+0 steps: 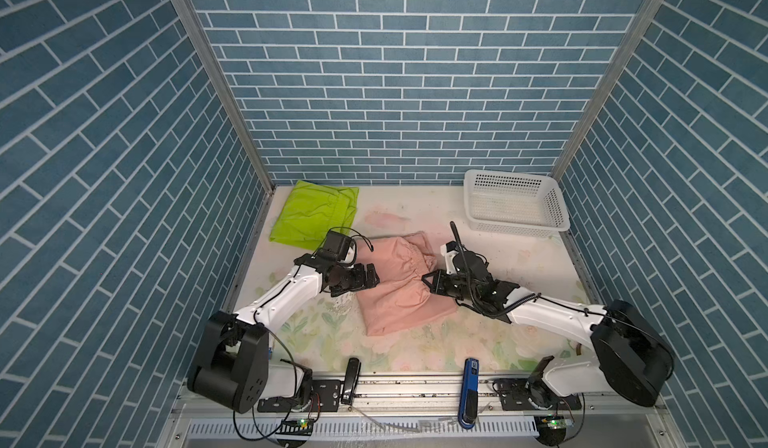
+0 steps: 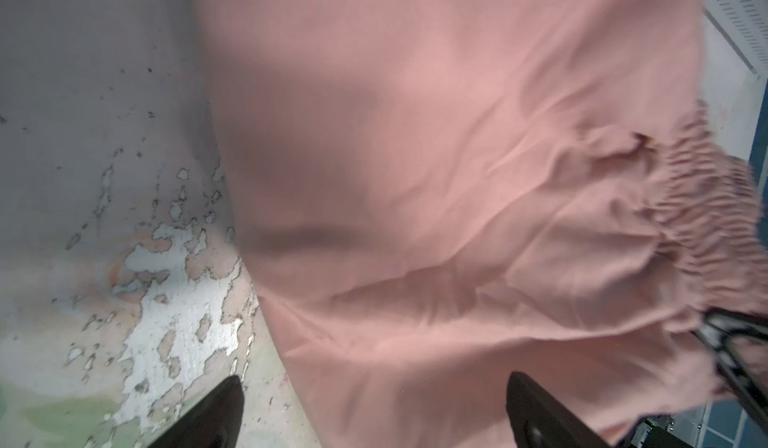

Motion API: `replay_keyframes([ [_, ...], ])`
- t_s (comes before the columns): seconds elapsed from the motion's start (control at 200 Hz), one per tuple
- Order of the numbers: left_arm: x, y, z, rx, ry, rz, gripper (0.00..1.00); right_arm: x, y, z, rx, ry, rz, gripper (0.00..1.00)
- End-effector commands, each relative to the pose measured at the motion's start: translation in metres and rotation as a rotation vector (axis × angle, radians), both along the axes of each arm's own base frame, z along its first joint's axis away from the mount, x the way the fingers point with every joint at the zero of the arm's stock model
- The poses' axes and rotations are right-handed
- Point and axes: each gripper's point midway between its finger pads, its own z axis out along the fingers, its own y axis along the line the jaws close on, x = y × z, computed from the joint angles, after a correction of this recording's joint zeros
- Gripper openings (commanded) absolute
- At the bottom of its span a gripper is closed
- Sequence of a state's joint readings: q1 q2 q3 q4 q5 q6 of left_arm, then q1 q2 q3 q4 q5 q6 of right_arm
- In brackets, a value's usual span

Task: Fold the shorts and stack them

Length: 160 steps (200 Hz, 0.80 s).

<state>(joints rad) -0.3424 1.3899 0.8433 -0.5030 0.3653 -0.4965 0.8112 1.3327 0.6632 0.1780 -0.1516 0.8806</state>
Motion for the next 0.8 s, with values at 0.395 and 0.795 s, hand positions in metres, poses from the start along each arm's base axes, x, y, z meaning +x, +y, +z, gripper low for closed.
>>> replay_keyframes([
  [0.395, 0.048, -0.034, -0.025, -0.030, -0.020, -0.082, 1.00, -0.019, -0.067, -0.050, -0.217, 0.050, -0.076, 0.00],
  [0.795, 0.049, -0.040, 0.012, 0.142, -0.099, -0.164, 1.00, -0.006, -0.058, -0.053, -0.384, -0.044, 0.166, 0.00],
])
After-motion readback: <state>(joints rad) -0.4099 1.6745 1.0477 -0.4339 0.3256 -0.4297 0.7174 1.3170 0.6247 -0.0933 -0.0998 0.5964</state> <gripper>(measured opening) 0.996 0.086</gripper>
